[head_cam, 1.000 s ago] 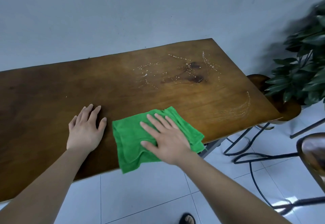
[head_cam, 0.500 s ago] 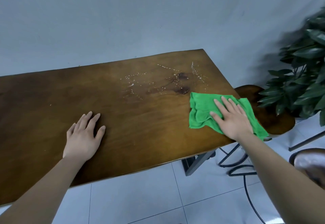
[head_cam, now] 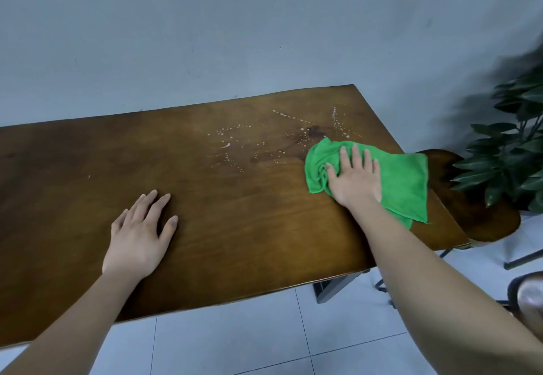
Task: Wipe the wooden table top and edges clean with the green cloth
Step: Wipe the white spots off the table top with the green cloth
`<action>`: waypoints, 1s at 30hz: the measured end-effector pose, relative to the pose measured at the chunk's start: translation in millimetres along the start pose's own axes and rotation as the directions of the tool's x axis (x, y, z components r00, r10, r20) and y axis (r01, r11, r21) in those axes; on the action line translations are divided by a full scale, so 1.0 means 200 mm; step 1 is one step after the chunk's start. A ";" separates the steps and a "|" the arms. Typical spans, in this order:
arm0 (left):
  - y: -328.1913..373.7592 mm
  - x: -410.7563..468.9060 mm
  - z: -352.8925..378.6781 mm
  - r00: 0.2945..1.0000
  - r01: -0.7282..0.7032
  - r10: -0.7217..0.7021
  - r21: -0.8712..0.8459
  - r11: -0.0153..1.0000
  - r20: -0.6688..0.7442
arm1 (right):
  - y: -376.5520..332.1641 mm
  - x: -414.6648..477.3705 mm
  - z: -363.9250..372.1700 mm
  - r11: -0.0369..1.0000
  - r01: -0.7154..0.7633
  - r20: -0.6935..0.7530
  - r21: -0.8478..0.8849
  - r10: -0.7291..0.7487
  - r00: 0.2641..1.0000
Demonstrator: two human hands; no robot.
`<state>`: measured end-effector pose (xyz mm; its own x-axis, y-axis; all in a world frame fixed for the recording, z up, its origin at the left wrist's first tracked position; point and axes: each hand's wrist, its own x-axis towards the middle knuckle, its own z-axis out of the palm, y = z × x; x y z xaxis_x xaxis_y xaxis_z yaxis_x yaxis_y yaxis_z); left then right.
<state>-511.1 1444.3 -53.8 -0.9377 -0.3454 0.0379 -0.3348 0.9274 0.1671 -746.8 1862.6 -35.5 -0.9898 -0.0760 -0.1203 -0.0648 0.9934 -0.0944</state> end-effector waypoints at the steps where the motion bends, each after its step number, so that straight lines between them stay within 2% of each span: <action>1: 0.00 0.00 0.00 1.000 0.002 -0.002 -0.002 1.000 0.002 | -0.10 -0.01 0.01 0.999 0.041 0.004 -0.005 -0.041 0.999; 5: 0.00 -0.01 -0.01 1.000 -0.003 0.003 -0.014 1.000 0.010 | -0.49 -0.10 0.07 0.974 0.228 0.009 0.017 -0.228 0.974; 9: 0.01 -0.01 -0.02 1.000 -0.005 0.005 -0.028 1.000 -0.007 | -0.86 -0.27 0.13 0.890 0.457 0.031 -0.005 -0.456 0.889; 14: -0.01 -0.02 -0.01 0.999 -0.020 0.019 -0.033 0.999 -0.030 | -1.07 -0.48 0.22 0.684 0.730 0.082 -0.010 -0.727 0.682; 18: 0.00 -0.01 -0.01 1.000 -0.013 0.013 -0.027 1.000 -0.022 | -0.96 -0.43 0.21 0.470 0.882 0.101 0.005 -0.878 0.467; 20: 0.01 -0.01 -0.02 1.000 -0.007 0.007 -0.026 1.000 -0.017 | -0.87 -0.35 0.17 0.419 0.908 0.114 0.021 -0.903 0.414; 23: 0.02 -0.01 -0.03 1.000 0.007 -0.007 -0.029 1.000 -0.009 | -0.70 -0.18 0.11 0.467 0.884 0.117 0.005 -0.879 0.463; 30: 0.03 0.00 -0.05 0.999 0.041 -0.040 -0.024 0.999 0.037 | -0.28 0.19 0.01 0.715 0.699 0.076 0.015 -0.698 0.712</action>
<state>-511.9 1448.3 -42.9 -0.9263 -0.3767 -0.0052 -0.3706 0.9087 0.1922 -779.8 1804.9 -36.1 -0.6496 -0.7543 -0.0952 -0.7366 0.6555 -0.1665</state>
